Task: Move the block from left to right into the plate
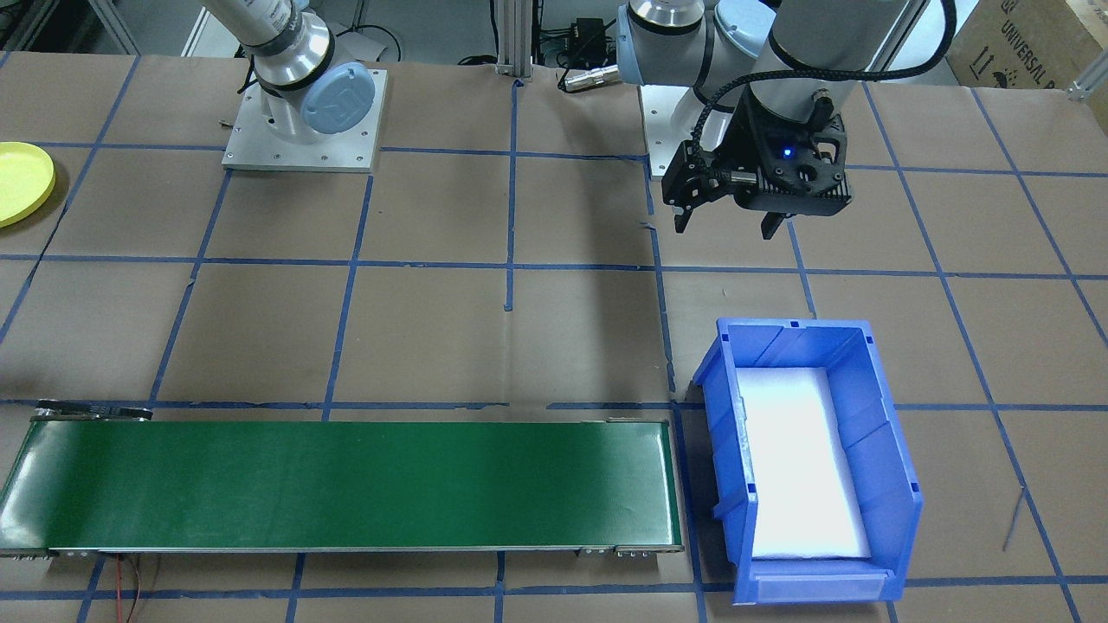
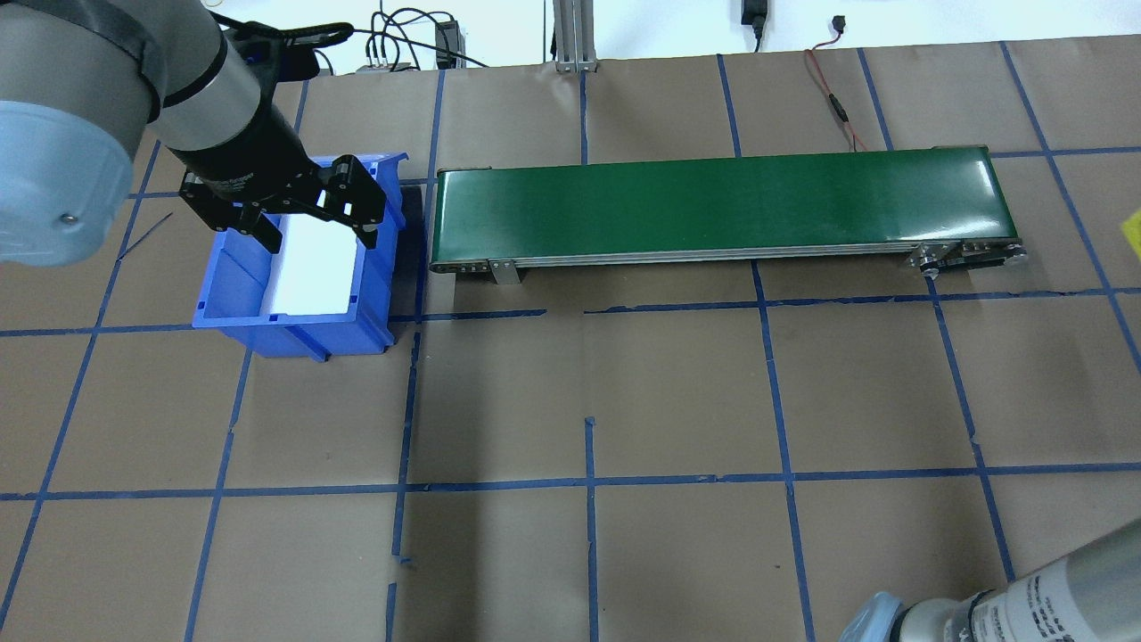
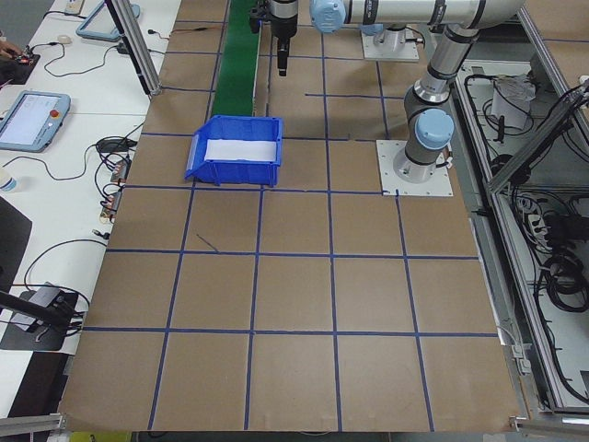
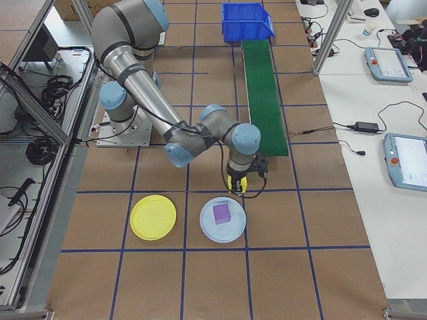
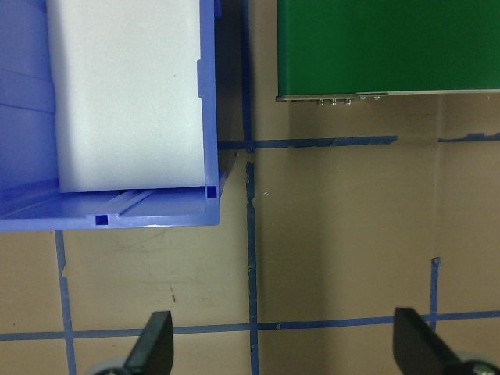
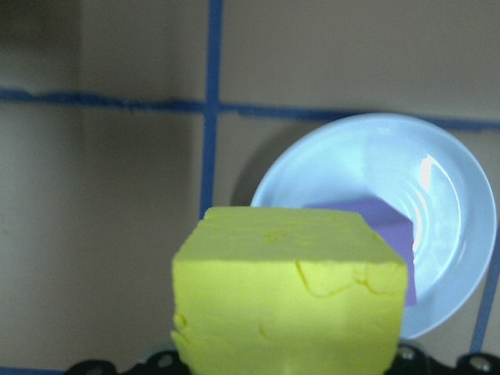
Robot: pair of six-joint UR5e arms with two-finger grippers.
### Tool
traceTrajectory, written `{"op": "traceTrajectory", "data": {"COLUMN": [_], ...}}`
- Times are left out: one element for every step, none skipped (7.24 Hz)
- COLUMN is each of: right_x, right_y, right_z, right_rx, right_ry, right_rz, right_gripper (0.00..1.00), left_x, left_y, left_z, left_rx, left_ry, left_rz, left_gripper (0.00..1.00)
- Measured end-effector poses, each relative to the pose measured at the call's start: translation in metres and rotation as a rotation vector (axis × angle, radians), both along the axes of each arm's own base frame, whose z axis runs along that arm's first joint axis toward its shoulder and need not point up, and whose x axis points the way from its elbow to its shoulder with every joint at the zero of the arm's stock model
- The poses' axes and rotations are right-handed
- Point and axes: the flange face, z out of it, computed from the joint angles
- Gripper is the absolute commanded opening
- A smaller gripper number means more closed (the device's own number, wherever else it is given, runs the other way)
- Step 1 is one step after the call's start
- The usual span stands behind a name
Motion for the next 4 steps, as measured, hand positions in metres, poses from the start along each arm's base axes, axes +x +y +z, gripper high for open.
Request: {"op": "traceTrajectory", "data": {"right_x": [-0.036,-0.064,-0.08,-0.083], "right_y": [0.06,0.124,0.183,0.228], "right_z": [-0.004,-0.02,-0.04,-0.06], "right_rx": [0.02,0.036,0.046,0.051], "right_ry": [-0.028,-0.076,-0.13,-0.181], "right_rz": [-0.029,-0.073,-0.126,-0.173], "right_gripper": [0.43,0.43,0.44,0.44], "left_x": [-0.001,0.0,0.0,0.0], "left_y": [0.0,0.0,0.0,0.0], "left_z": [0.0,0.001,0.001,0.001], "left_rx": [-0.001,-0.002,-0.002,-0.003], "left_ry": [0.0,0.0,0.0,0.001], "left_rz": [-0.002,-0.001,-0.001,-0.001], "left_gripper": [1.0,1.0,1.0,1.0]}}
